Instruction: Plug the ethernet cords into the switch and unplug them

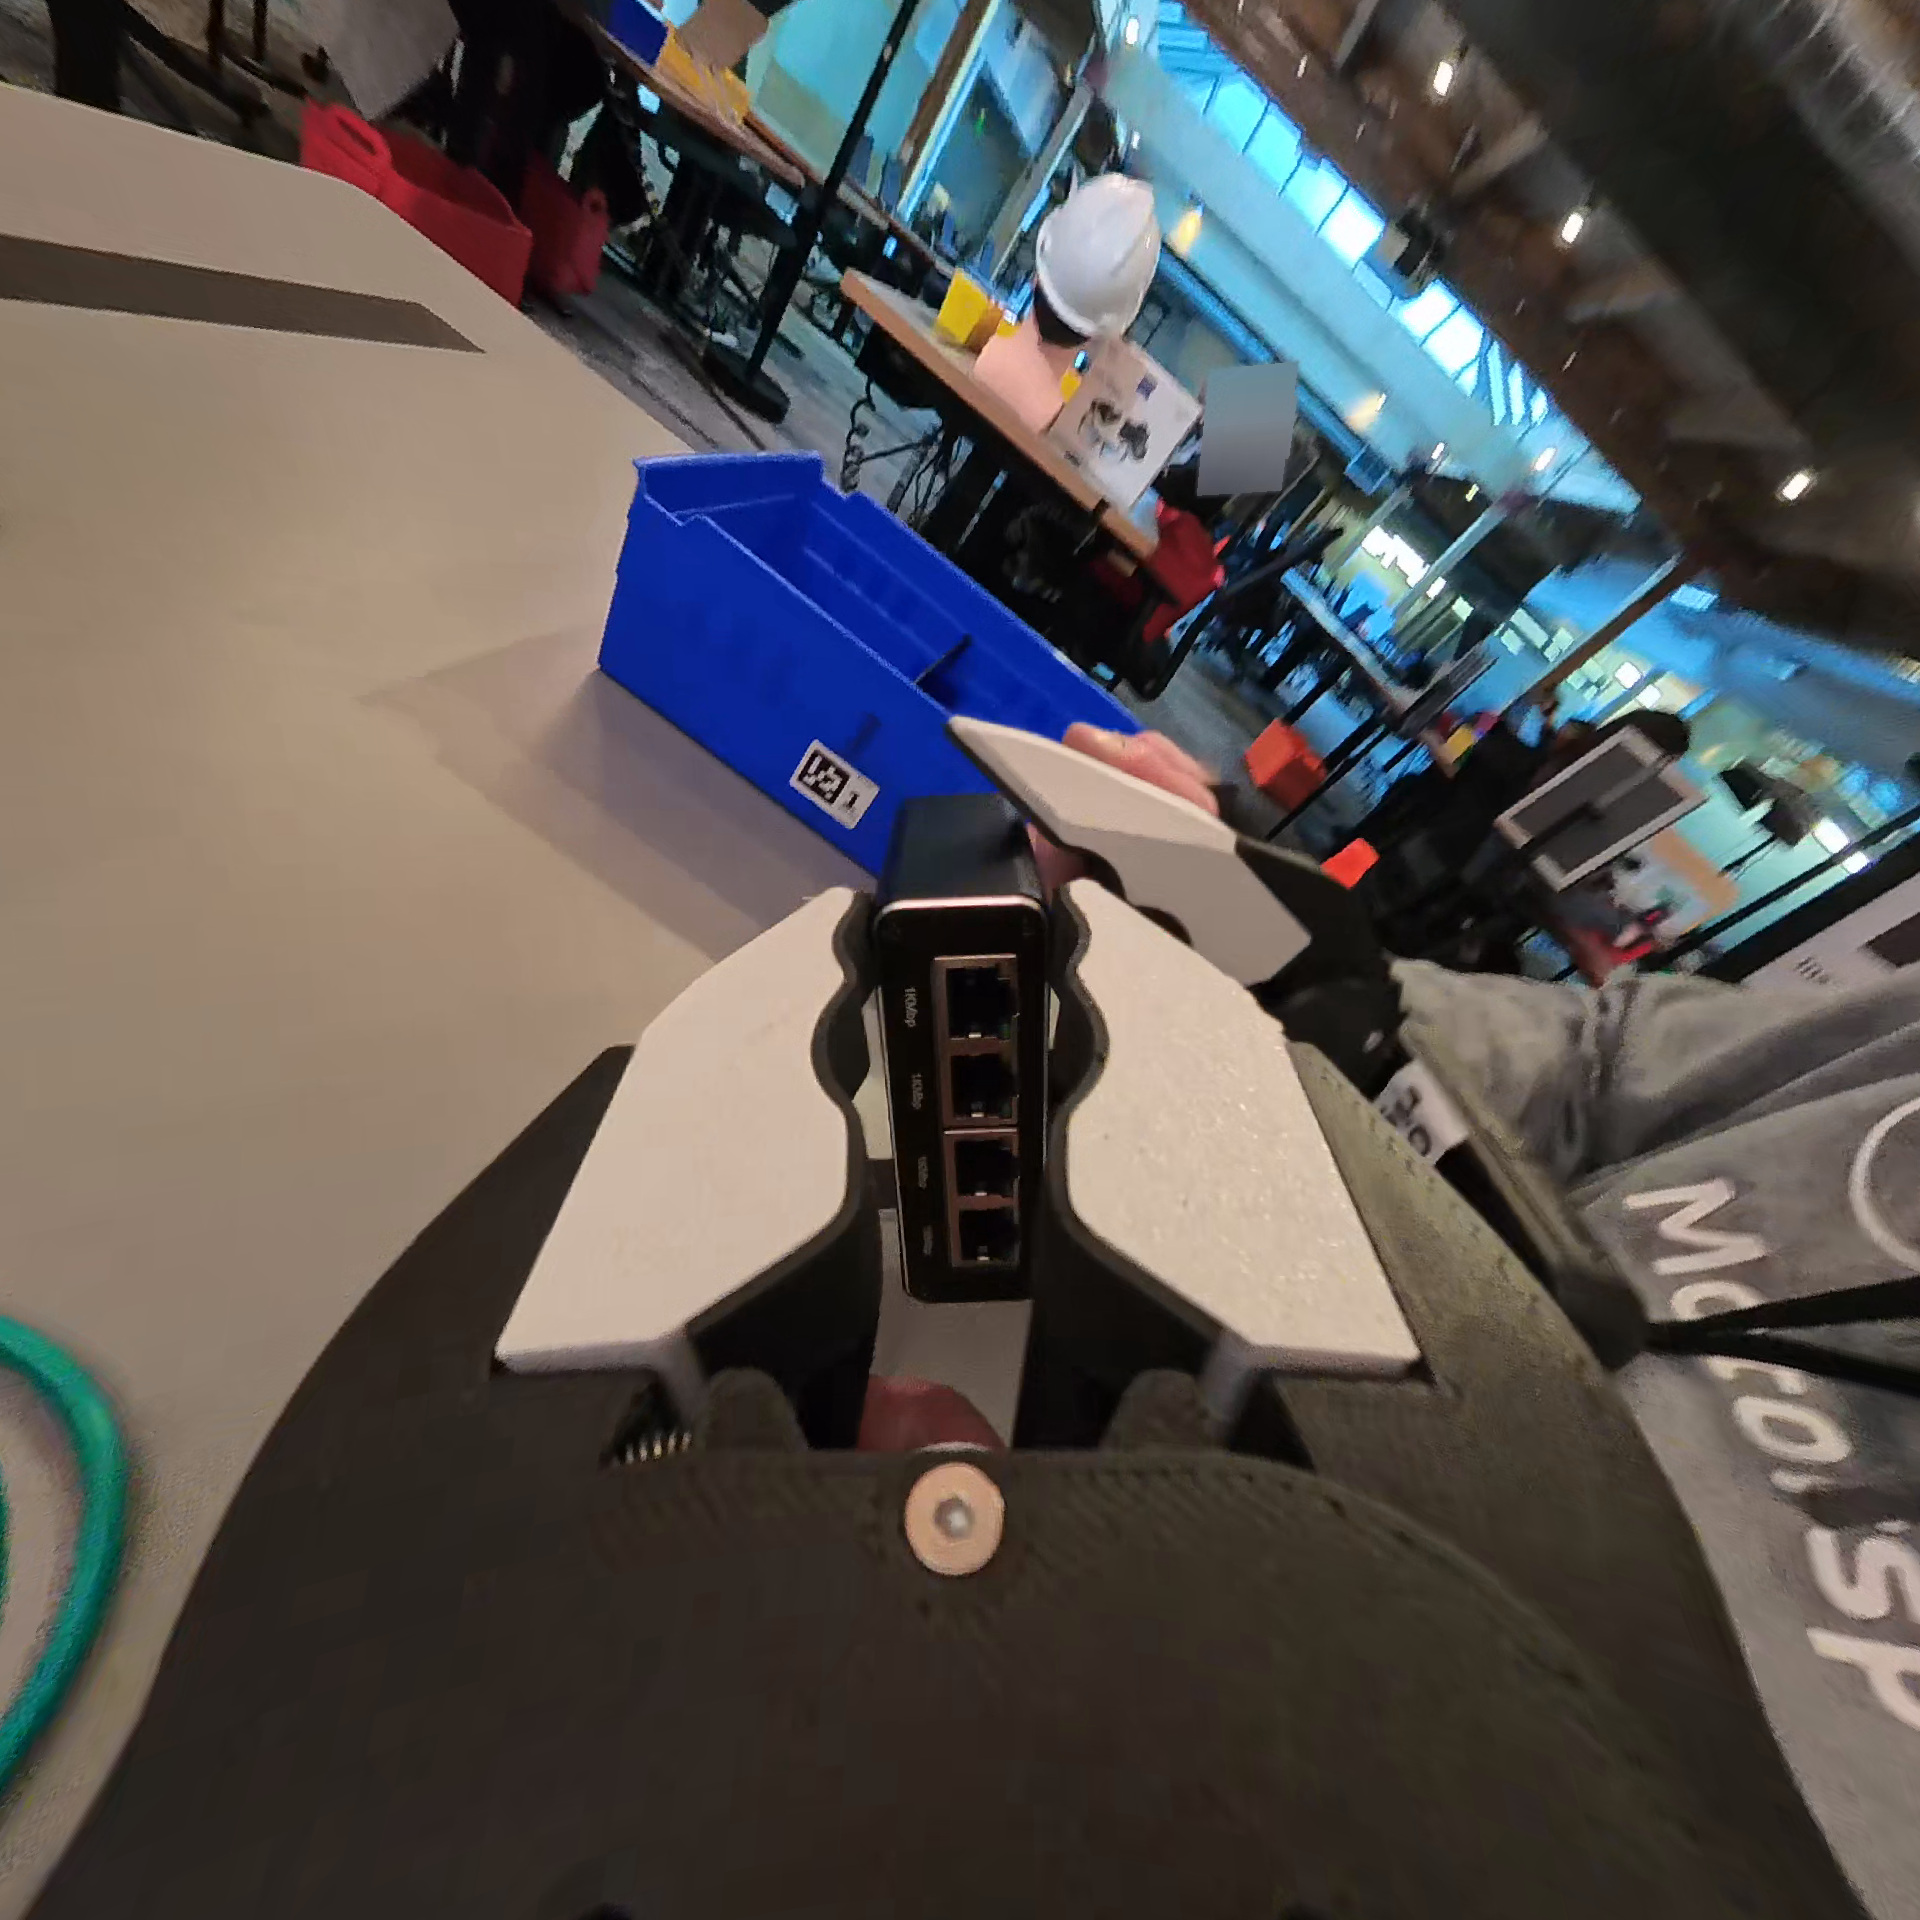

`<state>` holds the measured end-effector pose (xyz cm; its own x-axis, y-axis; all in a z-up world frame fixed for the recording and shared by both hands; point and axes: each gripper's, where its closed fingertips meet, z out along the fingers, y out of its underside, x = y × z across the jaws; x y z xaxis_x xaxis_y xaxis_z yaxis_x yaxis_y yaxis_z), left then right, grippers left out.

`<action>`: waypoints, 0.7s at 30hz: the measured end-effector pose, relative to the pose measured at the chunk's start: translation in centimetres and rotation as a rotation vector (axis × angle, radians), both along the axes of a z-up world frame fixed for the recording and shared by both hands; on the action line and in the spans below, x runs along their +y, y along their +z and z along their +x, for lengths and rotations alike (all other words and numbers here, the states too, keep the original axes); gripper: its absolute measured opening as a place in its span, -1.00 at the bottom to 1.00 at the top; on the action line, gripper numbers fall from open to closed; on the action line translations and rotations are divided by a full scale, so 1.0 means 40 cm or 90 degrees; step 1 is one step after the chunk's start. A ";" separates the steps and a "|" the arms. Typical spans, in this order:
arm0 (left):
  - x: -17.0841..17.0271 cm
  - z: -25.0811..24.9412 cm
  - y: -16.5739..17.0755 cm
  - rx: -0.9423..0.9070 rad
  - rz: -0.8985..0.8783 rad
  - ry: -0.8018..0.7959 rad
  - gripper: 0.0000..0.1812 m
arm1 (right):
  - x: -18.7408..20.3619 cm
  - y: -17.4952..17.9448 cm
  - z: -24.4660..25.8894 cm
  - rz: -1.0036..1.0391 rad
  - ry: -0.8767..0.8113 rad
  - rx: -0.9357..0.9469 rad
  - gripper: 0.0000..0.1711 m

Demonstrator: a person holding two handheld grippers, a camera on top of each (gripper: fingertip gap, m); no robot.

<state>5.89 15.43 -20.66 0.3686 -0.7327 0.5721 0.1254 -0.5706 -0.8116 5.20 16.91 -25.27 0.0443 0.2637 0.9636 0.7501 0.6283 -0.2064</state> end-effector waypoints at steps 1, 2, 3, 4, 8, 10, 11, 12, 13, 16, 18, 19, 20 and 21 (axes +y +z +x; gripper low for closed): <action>0.001 0.001 0.005 -0.018 -0.012 0.003 -0.66 | 0.002 0.004 -0.003 0.013 -0.005 0.002 0.43; 0.003 0.002 0.008 -0.032 -0.023 0.009 -0.65 | 0.005 0.006 -0.004 0.022 -0.012 0.006 0.43; 0.004 0.004 0.009 -0.044 -0.034 0.015 -0.66 | 0.008 0.008 -0.004 0.025 -0.020 0.010 0.43; 0.004 0.006 0.007 -0.054 -0.042 0.019 -0.65 | 0.010 0.009 -0.004 0.024 -0.023 0.017 0.43; -0.003 0.025 -0.006 -0.052 -0.051 0.022 -0.65 | 0.019 0.000 -0.001 -0.025 -0.037 0.035 0.39; -0.006 0.036 -0.013 -0.049 -0.052 0.022 -0.65 | 0.024 -0.009 0.004 -0.038 -0.046 0.028 0.39; -0.005 0.038 -0.016 -0.052 -0.057 0.027 -0.65 | 0.027 -0.011 0.007 -0.033 -0.049 0.022 0.40; -0.002 0.038 -0.020 -0.054 -0.064 0.033 -0.65 | 0.031 -0.013 0.011 -0.023 -0.055 0.012 0.35; 0.000 0.038 -0.023 -0.061 -0.073 0.038 -0.65 | 0.035 -0.014 0.015 -0.013 -0.062 0.001 0.33; 0.006 0.035 -0.028 -0.092 -0.097 0.051 -0.65 | 0.035 -0.016 0.015 -0.020 -0.057 -0.001 0.30; 0.006 0.037 -0.020 -0.109 -0.096 0.047 -0.65 | 0.033 -0.005 0.014 -0.013 -0.048 0.008 0.28; 0.005 0.038 -0.016 -0.111 -0.092 0.046 -0.65 | 0.032 -0.001 0.015 -0.011 -0.047 0.011 0.28; 0.005 0.038 -0.013 -0.115 -0.090 0.045 -0.65 | 0.030 0.002 0.014 -0.013 -0.044 0.016 0.28; 0.004 0.038 -0.012 -0.119 -0.092 0.043 -0.65 | 0.028 0.004 0.012 -0.016 -0.039 0.018 0.28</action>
